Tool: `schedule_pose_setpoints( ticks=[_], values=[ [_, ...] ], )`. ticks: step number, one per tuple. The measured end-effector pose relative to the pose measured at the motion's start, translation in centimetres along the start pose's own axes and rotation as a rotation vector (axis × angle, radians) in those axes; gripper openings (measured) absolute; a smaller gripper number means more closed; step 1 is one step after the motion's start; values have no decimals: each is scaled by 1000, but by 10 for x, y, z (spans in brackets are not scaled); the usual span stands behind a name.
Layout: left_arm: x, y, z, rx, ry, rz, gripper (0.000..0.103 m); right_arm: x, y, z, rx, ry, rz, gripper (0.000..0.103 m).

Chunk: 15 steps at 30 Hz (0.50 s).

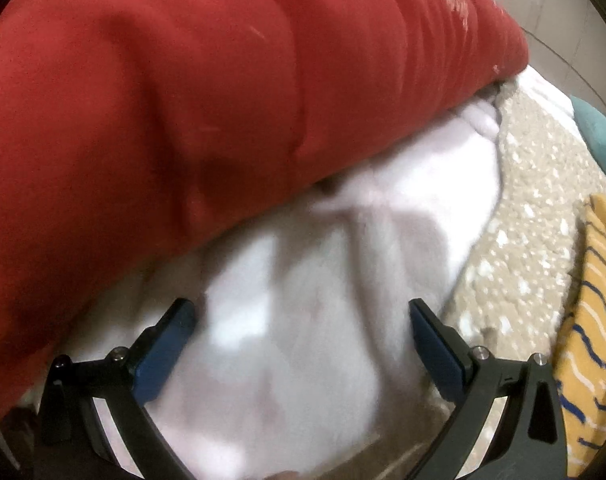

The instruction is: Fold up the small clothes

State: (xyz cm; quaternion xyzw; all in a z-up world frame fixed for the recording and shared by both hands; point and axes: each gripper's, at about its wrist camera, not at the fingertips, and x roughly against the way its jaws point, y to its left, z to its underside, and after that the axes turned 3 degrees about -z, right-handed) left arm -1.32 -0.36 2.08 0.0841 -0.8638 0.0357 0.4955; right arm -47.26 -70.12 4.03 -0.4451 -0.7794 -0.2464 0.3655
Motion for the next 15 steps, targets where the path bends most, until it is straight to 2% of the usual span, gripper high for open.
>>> schedule_pose_setpoints(
  ticks=[4, 7, 10, 13, 15],
  values=[
    [56, 6, 15, 13, -112, 8, 103, 18, 8, -1, 7, -20, 57, 100],
    [109, 0, 31, -26, -211, 15, 103, 60, 20, 7, 51, -124, 76, 99],
    [159, -21, 53, -101, -291, 62, 103, 106, 45, 22, 128, -230, 43, 99],
    [180, -51, 73, -184, -316, 117, 103, 148, 80, 43, 216, -348, -16, 99],
    [192, -79, 95, -248, -315, 172, 103, 161, 106, 55, 268, -356, -97, 99]
  ],
)
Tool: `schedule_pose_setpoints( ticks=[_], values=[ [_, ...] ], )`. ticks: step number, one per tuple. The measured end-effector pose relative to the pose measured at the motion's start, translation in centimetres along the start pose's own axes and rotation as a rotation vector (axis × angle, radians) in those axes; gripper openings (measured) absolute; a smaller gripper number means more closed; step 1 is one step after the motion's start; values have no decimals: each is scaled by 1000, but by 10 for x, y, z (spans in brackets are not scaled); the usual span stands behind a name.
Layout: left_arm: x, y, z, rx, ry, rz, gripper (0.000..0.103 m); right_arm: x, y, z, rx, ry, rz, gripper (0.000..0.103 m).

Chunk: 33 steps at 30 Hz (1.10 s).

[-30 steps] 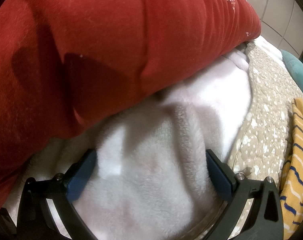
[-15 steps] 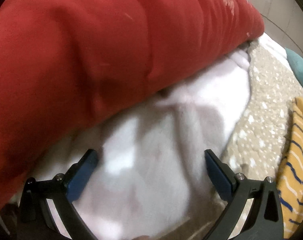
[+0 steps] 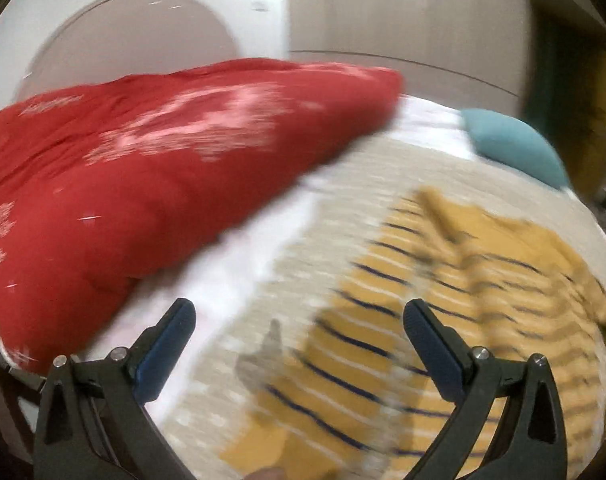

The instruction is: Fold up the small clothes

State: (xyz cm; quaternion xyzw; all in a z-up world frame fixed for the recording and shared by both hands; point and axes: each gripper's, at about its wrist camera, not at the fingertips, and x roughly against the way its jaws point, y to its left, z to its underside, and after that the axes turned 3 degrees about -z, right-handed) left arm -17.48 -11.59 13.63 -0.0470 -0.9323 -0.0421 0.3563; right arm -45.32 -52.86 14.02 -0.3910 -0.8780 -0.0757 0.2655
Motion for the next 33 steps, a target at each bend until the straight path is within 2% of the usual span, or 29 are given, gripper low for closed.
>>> schedule_pose_setpoints(
  ticks=[3, 8, 14, 18, 21, 28, 33],
  values=[
    [4, -42, 19, -56, 18, 75, 103, 11, 41, 6, 17, 19, -151, 99],
    [-8, -96, 67, -105, 122, 169, 103, 16, 88, 28, 6, 29, -268, 89],
    [-34, -125, 109, -163, 240, 170, 103, -9, 115, 53, -27, 153, -377, 67],
    [-28, -133, 123, -193, 205, 127, 103, -32, 130, 71, -36, 216, -409, 66],
    [-27, -131, 128, -186, 186, 127, 103, -41, 138, 81, -25, 242, -406, 66],
    [-30, -128, 129, -188, 183, 127, 103, -46, 144, 90, -4, 220, -375, 68],
    [-27, -128, 133, -187, 149, 117, 103, -45, 150, 96, 32, 181, -345, 73]
  ],
)
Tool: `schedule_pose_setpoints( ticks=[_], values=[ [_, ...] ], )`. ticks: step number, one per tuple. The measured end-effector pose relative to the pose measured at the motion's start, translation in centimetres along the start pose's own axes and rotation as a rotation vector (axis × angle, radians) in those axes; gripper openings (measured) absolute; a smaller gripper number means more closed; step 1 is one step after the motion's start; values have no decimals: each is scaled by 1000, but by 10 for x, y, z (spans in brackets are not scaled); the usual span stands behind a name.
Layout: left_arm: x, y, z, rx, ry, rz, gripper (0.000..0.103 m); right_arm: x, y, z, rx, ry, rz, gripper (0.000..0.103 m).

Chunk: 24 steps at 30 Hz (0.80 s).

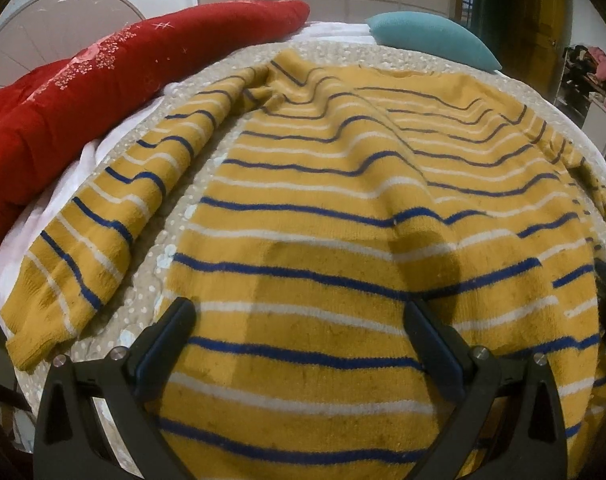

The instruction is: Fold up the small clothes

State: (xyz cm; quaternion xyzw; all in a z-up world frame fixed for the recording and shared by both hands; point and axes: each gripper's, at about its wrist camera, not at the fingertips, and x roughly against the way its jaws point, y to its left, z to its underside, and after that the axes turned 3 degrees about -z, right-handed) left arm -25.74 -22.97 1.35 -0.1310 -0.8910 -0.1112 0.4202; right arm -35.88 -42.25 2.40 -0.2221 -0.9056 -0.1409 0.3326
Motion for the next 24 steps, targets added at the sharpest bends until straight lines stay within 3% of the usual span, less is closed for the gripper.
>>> schedule_pose_setpoints(
  ticks=[13, 24],
  values=[
    [4, 0, 5, 20, -53, -15, 103, -3, 7, 8, 36, -50, 31, 82],
    [1, -1, 3, 9, -24, -16, 103, -5, 11, 10, 54, -71, 53, 84]
  ],
)
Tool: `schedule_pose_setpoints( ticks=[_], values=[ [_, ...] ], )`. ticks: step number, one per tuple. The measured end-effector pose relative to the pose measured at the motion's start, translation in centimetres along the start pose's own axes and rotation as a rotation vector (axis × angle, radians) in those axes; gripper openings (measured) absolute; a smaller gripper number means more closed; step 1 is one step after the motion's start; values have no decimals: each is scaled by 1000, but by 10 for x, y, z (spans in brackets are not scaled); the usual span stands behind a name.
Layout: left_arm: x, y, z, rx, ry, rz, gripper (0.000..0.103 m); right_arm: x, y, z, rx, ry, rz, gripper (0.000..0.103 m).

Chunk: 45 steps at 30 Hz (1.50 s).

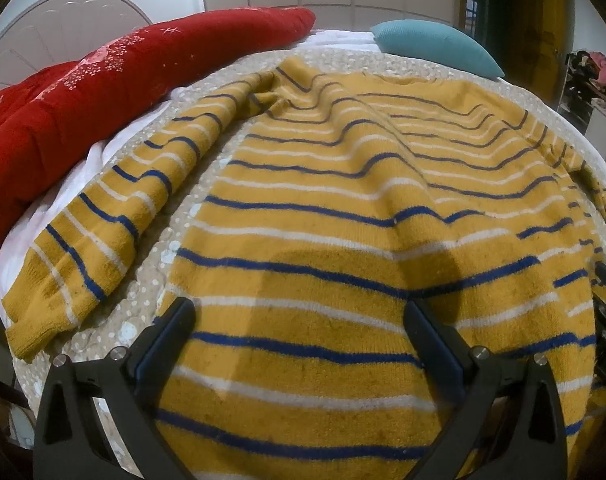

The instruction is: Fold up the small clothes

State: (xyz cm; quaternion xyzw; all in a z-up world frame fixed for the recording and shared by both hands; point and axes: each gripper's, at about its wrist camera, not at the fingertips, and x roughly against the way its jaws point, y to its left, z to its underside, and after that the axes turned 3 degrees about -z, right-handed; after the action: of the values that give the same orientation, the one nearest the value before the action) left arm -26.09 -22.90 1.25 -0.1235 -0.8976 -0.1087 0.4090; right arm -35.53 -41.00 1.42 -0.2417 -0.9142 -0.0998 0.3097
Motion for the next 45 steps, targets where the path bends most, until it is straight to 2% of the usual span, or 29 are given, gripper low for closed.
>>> schedule_pose_setpoints(
  ticks=[16, 30, 39, 45],
  values=[
    [-1, 0, 0, -5, 4, -1, 103, 0, 1, 2, 11, -12, 12, 84],
    [-3, -1, -5, -32, 111, 9, 103, 0, 1, 3, 12, -14, 11, 84],
    [0, 0, -5, -35, 109, 1, 103, 0, -1, 4, 13, -25, 8, 85],
    [15, 2, 2, -37, 109, 14, 103, 1, 1, 4, 26, -27, 12, 85]
  ],
)
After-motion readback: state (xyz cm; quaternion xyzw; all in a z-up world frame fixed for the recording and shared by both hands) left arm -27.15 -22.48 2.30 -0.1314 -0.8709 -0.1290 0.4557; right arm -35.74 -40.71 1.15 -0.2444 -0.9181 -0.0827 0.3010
